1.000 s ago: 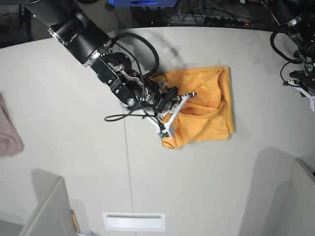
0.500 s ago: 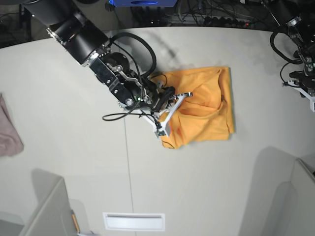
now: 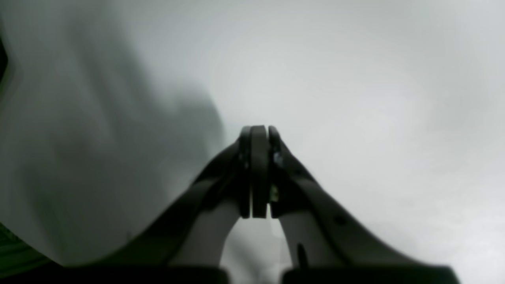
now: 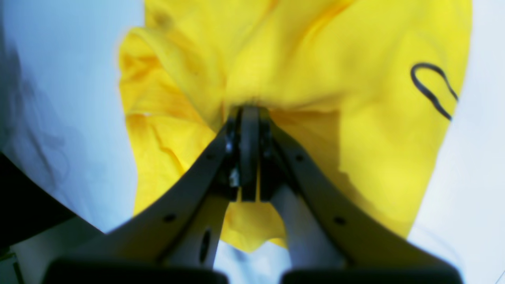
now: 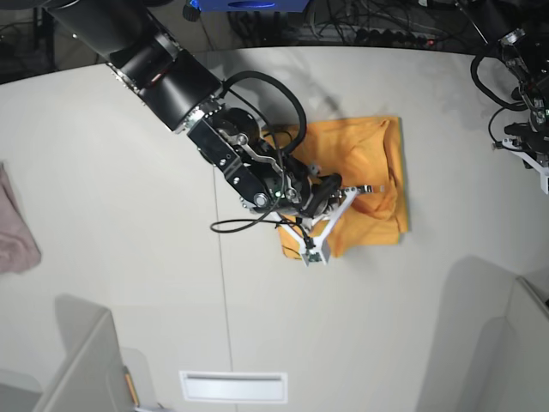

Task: Fold the T-shirt properly
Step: 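Fold the held end over the shirt with the right gripper, then press and smooth the folded bundle with the right gripper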

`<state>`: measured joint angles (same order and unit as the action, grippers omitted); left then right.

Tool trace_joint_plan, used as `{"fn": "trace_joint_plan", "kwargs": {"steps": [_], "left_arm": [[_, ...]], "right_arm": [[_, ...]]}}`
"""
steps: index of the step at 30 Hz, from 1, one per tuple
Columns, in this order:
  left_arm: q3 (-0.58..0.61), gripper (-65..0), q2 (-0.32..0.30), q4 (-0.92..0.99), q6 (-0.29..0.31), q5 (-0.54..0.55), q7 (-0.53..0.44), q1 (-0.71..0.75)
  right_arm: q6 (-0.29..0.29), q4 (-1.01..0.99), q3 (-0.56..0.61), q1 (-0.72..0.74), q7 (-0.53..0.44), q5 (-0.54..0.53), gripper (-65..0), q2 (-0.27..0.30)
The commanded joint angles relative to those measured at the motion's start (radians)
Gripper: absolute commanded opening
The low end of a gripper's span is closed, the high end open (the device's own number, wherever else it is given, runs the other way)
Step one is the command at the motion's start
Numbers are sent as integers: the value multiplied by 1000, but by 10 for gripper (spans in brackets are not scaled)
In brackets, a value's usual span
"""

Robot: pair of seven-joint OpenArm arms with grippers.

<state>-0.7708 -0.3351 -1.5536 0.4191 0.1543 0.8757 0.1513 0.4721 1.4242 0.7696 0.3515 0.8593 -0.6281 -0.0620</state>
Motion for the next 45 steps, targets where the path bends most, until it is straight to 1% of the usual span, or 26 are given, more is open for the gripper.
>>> {"fn": "trace_joint_plan", "kwargs": {"steps": [1,5,7,10,13,15,21,26,29,30,31,32,33,35,36,38,39,42,45], "left_arm": [[-6,-650,-22,-17,-6,1,-19,-6],[-6,-650,-22,-17,-6,1,-19,-6],[-6,-650,-22,-17,-6,1,-19,-8],[-6,-650,-22,-15,-6,1,-19,-9],[-6,-650,-22,-15,-6,1,-19,-8],[-6,-650,-22,-15,-6,1,-19,-11],[-6,-650,-22,-17,-6,1,-19,-12],[-6,-650,-22,-17,-6,1,-19,-9],[-5,-650,-22,-17,-6,1,-19,-5],[-5,-650,-20,-17,-6,1,-19,-5],[-5,-650,-20,-17,-6,1,-19,-5],[-5,-650,-20,-18,-6,1,-19,-5],[-5,-650,-19,-18,-6,1,-19,-5],[-5,-650,-19,-23,-6,1,-19,-3],[-5,-650,-19,-23,-6,1,-19,-3],[-5,-650,-19,-23,-6,1,-19,-3],[-5,-650,-19,-23,-6,1,-19,-3],[-5,-650,-19,-18,-6,1,-19,-3],[-3,-650,-17,-21,-6,1,-19,-3]], "right_arm": [[-3,16,-3,30,-12,-6,-650,-28],[-6,-33,-3,45,-21,-5,-650,-65],[-6,-70,-3,60,-21,-5,-650,-72],[-6,-27,-2,60,-4,-9,-650,-71],[-5,71,-6,34,77,-8,-650,-68],[-5,89,-6,25,105,-6,-650,-68],[-3,94,-2,-12,99,-2,-650,-62],[-3,99,3,10,99,-2,-650,-55],[-3,99,72,44,99,-2,-650,-49],[-2,99,97,57,99,0,-603,-49],[10,99,124,68,97,4,-525,-49],[41,99,147,77,97,26,-473,-49],[84,99,178,79,97,66,-420,-52],[164,99,258,87,93,189,-336,-58],[178,99,290,88,84,244,-320,-58],[175,91,333,88,74,333,-314,-58],[175,88,333,87,77,360,-312,-62],[175,74,333,90,77,402,-314,-65],[167,65,333,91,73,403,-317,-66]]}}
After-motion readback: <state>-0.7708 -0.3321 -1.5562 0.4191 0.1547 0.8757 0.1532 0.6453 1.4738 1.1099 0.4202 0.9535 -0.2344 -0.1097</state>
